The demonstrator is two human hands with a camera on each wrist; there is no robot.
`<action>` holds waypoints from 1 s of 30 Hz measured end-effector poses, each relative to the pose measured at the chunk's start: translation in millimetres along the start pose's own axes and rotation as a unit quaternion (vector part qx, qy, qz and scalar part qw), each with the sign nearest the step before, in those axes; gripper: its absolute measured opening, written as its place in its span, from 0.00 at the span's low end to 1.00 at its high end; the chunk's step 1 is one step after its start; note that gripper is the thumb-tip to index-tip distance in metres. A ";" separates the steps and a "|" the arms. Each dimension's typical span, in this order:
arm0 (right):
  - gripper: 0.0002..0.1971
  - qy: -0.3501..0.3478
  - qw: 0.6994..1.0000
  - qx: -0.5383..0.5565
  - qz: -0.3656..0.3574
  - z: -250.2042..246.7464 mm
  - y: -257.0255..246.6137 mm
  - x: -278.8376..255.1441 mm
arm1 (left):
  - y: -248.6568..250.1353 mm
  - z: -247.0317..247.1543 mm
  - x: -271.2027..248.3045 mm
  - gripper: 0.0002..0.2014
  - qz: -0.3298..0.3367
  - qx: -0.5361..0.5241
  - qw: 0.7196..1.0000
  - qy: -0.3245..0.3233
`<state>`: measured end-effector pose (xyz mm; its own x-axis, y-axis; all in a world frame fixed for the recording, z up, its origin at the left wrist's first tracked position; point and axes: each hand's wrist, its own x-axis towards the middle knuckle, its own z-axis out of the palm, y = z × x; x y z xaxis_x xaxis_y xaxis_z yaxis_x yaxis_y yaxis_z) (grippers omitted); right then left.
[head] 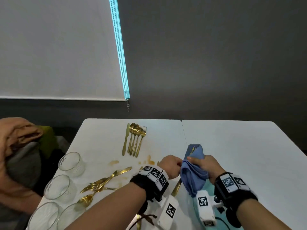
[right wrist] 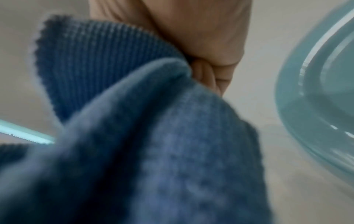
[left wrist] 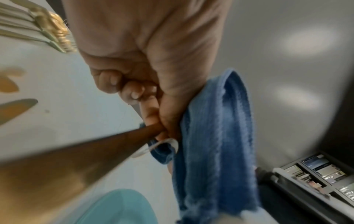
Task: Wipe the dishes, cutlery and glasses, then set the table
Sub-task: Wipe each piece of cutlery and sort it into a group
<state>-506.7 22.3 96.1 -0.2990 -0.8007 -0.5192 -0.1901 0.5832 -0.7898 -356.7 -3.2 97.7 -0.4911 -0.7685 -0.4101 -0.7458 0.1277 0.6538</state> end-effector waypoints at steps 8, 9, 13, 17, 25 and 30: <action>0.14 0.116 0.970 -0.181 -0.112 22.7 -54.0 -1.1 | -11.1 -50.9 -8.7 0.13 0.003 0.017 1.000 -0.004; 0.14 0.131 0.965 -0.193 -0.124 28.1 -57.8 -1.6 | -13.8 -56.4 -8.1 0.13 0.002 0.005 1.000 0.001; 0.14 0.259 0.943 -0.150 -0.145 38.9 -64.5 -7.8 | -31.7 -71.7 -5.0 0.11 0.010 -0.018 1.000 0.021; 0.19 0.203 0.972 0.104 -0.050 34.1 -55.2 -11.4 | -54.2 -76.9 -2.6 0.12 -0.004 -0.087 0.992 0.093; 0.23 -0.020 0.984 0.179 0.007 81.9 -39.0 -20.0 | -54.8 -68.5 -2.3 0.07 0.096 -0.065 0.991 0.067; 0.20 0.020 0.988 0.155 -0.004 80.1 -46.3 -1.7 | -51.4 -68.6 -5.1 0.05 0.082 -0.087 0.992 0.049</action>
<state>-422.5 -14.4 107.3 -0.3368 -0.7951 -0.5043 0.1018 0.5017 -0.8590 -285.0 -48.9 109.8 -0.5469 -0.8047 -0.2311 -0.5665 0.1524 0.8098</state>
